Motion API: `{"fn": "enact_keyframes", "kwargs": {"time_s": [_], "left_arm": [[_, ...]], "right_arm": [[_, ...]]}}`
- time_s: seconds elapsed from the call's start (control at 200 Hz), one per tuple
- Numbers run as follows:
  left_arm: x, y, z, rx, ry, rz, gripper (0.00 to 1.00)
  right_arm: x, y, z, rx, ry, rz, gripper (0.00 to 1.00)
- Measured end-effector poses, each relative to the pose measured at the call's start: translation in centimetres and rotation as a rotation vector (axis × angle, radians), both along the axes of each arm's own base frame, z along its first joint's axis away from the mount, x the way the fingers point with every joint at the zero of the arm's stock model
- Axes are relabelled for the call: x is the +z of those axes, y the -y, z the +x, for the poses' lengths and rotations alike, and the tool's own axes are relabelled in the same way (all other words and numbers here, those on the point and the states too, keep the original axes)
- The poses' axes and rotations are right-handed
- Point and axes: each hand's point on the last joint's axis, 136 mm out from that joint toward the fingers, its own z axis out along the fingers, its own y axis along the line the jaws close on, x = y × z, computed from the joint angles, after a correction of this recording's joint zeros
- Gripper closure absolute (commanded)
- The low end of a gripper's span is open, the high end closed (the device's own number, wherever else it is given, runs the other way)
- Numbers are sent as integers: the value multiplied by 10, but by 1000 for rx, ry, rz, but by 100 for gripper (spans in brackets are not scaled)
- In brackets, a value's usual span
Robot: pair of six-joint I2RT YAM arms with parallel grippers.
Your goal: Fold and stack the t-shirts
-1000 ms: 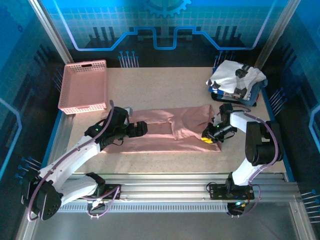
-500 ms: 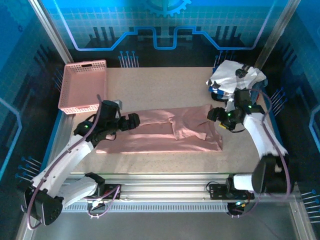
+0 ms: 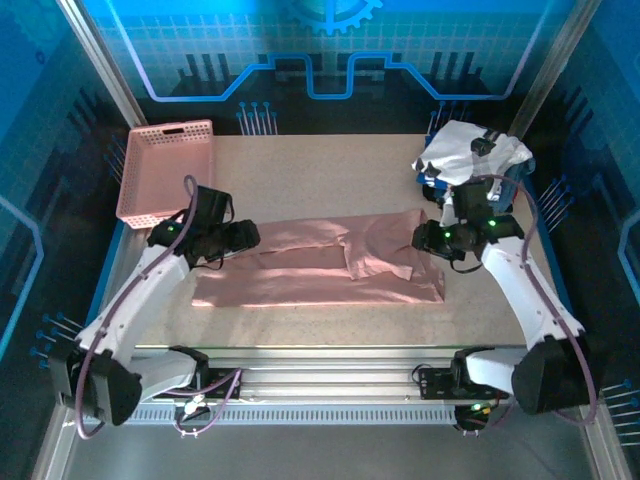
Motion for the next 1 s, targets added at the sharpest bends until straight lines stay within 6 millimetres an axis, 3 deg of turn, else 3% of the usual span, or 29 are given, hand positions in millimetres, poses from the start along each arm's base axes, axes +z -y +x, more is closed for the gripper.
{"fn": "enact_keyframes", "kwargs": {"time_s": [0.065, 0.14, 0.285, 0.365, 0.47, 0.605, 0.775, 1.0], "left_arm": [[-19, -4, 4, 17, -66, 29, 70], [-46, -8, 11, 35, -155, 70, 79], [-103, -20, 27, 49, -331, 175, 84], [-125, -23, 35, 48, -393, 215, 86], [-141, -25, 37, 36, -437, 238, 87], [-142, -27, 34, 37, -449, 233, 89], [-155, -29, 10, 37, -519, 191, 90], [-158, -6, 1, -1, -555, 85, 90]], "right_arm": [[-22, -8, 0, 4, -81, -22, 84], [-53, -17, 2, 6, -178, -49, 87], [-117, -30, 4, -25, -373, -102, 89], [-137, -40, 14, -25, -438, -146, 89], [-138, -58, 46, -17, -440, -163, 89], [-138, -74, 88, -24, -410, -163, 89], [-137, -90, 135, -30, -401, -164, 87], [-134, -117, 235, -45, -277, -80, 84]]}}
